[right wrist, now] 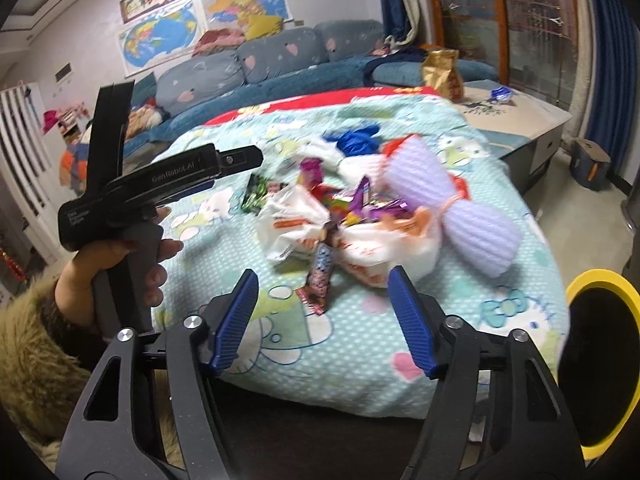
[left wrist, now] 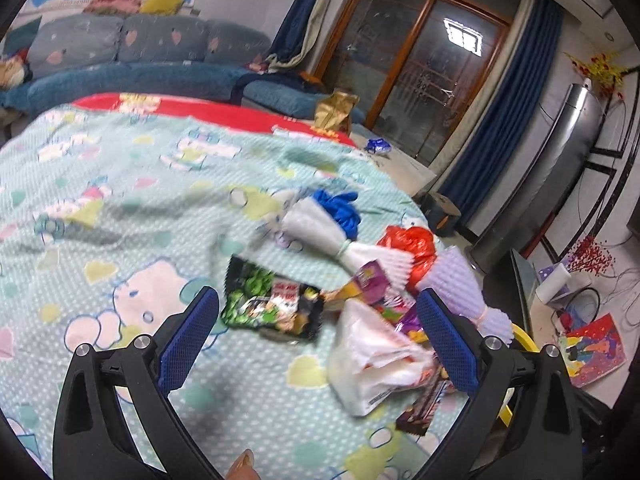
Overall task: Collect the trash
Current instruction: 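Grasp the clear plastic bag with the left tool while the right tool grasps the chocolate bar, then carry the clear plastic bag and chocolate bar over the yellow trash bin with both tools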
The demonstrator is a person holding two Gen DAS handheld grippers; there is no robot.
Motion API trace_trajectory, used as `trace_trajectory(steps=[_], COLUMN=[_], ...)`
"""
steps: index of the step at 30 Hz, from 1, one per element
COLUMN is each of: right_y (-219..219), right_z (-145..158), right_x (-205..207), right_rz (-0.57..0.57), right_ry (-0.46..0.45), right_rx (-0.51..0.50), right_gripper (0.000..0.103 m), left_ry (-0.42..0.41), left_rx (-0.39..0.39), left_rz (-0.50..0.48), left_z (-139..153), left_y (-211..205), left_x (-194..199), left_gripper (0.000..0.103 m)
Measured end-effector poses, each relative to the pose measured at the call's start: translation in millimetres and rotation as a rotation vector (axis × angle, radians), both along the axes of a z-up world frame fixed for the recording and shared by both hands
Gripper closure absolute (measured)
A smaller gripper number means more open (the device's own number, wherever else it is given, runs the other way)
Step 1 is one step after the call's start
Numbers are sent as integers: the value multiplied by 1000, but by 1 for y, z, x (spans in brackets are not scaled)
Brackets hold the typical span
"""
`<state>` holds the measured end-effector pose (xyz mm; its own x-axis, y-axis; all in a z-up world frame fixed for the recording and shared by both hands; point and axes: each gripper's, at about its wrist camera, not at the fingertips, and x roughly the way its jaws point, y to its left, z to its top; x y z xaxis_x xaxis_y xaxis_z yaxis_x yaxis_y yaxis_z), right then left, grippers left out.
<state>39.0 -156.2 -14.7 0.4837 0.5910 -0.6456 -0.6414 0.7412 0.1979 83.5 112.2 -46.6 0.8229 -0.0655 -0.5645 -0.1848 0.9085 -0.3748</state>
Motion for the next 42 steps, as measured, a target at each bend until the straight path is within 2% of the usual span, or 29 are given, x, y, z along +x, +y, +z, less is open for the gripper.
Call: trace_trajectory(steps=[4, 7, 9, 20, 24, 26, 29, 30, 35, 42], right_y=[14, 21, 26, 39, 38, 37, 36, 35, 31, 22], right_z=[-12, -22, -27, -53, -56, -56, -55, -54, -45, -10], right_x=[7, 14, 18, 31, 29, 26, 25, 23, 20, 9], right_rz=[10, 11, 8, 18, 25, 29, 35, 35, 35, 55], right_ry=[37, 74, 86, 152, 154, 152, 146, 144, 120, 53], right_rx=[-22, -21, -18, -35, -35, -34, -34, -33, -25, 31], right_gripper=[53, 58, 60, 87, 88, 88, 89, 89, 90, 91], left_ry=[37, 50, 56, 64, 57, 53, 60, 60, 10, -90], left_rx=[-29, -102, -137, -274, -302, -312, -319, -316, -287, -242], left_rz=[-11, -30, -47, -181, -220, -229, -240, -239, -244, -198], left_z=[-14, -27, -33, -51, -56, -56, -56, -56, -38, -1], left_y=[7, 12, 13, -3, -11, -13, -12, -12, -9, 2], left_x=[0, 1, 2, 12, 15, 15, 15, 15, 9, -8], left_gripper=[8, 9, 19, 38, 53, 58, 76, 78, 83, 84])
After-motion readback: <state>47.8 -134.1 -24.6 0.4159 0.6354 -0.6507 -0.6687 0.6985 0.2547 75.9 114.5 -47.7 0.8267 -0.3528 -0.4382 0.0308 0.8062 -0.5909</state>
